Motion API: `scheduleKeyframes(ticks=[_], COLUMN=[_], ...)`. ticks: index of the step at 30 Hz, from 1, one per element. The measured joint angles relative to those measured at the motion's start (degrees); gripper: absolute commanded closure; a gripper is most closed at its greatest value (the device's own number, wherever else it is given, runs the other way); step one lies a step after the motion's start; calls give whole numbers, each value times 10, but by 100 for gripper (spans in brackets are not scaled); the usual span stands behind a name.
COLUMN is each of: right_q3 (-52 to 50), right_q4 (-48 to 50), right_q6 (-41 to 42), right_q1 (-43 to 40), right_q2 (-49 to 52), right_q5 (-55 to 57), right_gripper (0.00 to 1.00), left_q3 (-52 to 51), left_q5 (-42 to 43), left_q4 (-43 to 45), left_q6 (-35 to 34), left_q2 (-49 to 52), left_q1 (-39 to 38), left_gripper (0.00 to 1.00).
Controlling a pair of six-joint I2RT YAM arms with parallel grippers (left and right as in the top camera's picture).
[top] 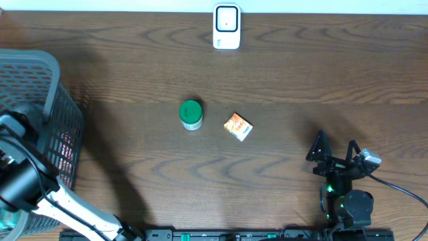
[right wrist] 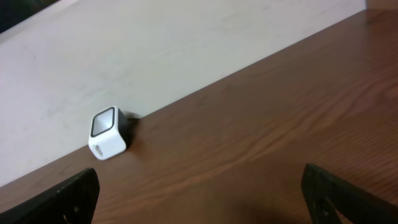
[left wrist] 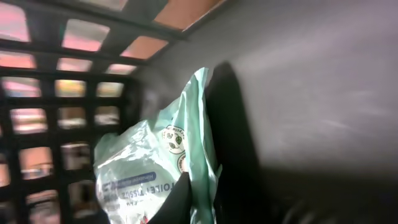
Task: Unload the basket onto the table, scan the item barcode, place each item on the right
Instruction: 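Grasp the light-green wipes pack with the left gripper, then lift the wipes pack out and place it right of the orange box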
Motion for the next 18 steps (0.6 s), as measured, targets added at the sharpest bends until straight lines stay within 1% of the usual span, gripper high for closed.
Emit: scheduleKeyframes(ticks=[3,5,7,10,12,14,18], right_q3=[0,0,0,0,0,0,0], right_q4=[0,0,0,0,0,0,0], right_q6=[0,0,0,0,0,0,0], right_q1=[0,0,0,0,0,0,0], right_q2=[0,0,0,0,0,0,0], right_q5=[0,0,0,0,0,0,0], right_gripper=[1,1,1,1,1,1,1], left_q3=[26,45,63,76,84,93,108], left_q5=[122,217,330,439,493,528,562], left_q4=[3,20,45,73,82,84,87], left_q6=[5,6,6,6,6,6,6], left_q2=[-40,-72,-119,-185,-237,-292,-402], left_q1=[1,-6,-21,-43,-60,-76,-94], left_gripper=[93,93,93,93,93,93,93])
